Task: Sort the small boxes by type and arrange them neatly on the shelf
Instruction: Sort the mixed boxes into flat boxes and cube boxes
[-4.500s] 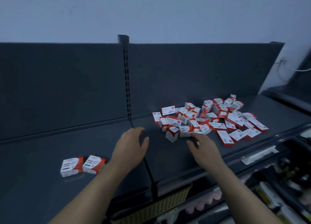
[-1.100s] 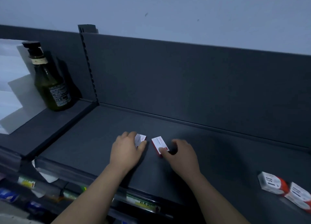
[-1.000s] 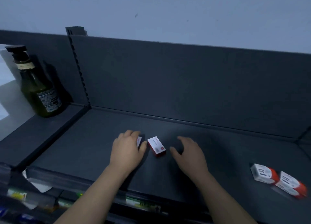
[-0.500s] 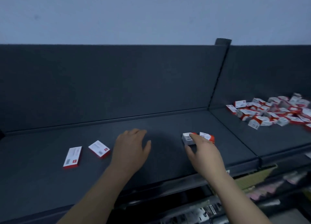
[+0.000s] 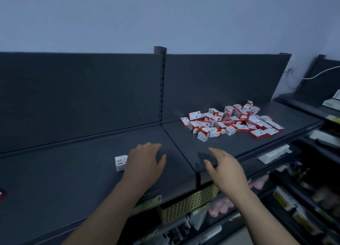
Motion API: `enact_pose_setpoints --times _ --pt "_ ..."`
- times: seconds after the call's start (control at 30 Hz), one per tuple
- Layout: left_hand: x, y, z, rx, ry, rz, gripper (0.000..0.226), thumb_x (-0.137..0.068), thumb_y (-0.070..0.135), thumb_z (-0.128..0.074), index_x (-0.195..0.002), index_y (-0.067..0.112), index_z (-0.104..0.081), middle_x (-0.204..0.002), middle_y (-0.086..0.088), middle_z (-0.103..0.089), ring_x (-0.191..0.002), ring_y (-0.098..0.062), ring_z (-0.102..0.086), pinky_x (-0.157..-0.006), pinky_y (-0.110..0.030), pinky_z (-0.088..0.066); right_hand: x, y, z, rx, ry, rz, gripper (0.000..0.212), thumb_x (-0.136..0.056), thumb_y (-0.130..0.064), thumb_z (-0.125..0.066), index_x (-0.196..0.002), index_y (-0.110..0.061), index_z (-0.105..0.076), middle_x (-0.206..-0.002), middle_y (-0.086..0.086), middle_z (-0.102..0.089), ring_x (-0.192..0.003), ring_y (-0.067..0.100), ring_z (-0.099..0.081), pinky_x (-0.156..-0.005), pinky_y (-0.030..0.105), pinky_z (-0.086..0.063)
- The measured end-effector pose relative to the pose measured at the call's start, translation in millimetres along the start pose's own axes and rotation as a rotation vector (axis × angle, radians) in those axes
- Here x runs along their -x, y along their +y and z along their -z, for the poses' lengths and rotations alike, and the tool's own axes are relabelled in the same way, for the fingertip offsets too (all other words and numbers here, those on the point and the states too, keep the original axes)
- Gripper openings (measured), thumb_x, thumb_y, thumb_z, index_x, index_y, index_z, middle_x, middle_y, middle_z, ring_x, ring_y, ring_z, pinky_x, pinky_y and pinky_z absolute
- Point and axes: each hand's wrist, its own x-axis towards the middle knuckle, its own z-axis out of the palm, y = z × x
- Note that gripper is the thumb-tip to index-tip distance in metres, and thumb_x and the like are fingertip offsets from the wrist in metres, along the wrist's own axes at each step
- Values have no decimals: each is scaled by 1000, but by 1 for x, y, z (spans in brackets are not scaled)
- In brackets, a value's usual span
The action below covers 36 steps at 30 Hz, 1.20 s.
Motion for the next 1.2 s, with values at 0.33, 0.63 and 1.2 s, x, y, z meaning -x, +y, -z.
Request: enact_pose_setpoints --times 0.33,0.63,1.2 --pt "-69 86 -74 95 -117 43 47 -94 38 -49 -136 18 -48 -129 -2 -56 -118 -20 -49 -97 -32 -43 -55 109 25 -2 -49 -39 49 -93 -33 -55 -138 -15 -49 -141 2 -52 -129 18 -48 -106 30 -37" --pt "-128 95 -122 134 -192 23 45 -91 34 -55 -134 24 -47 -129 -1 -52 -115 -17 -50 -94 -30 -45 -121 137 10 -72 -114 -12 49 -93 -28 -59 -140 -22 -47 -141 -2 -51 -130 15 -45 -101 26 -38" --pt "-172 97 -175 230 -195 54 41 -89 35 -61 -125 25 -45 -118 6 -52 -94 -8 -54 -82 -23 -47 -219 157 -53 98 -124 397 45 -92 -19 -57 -137 -14 -50 -147 2 -45 -148 25 -10 -118 37 -5"
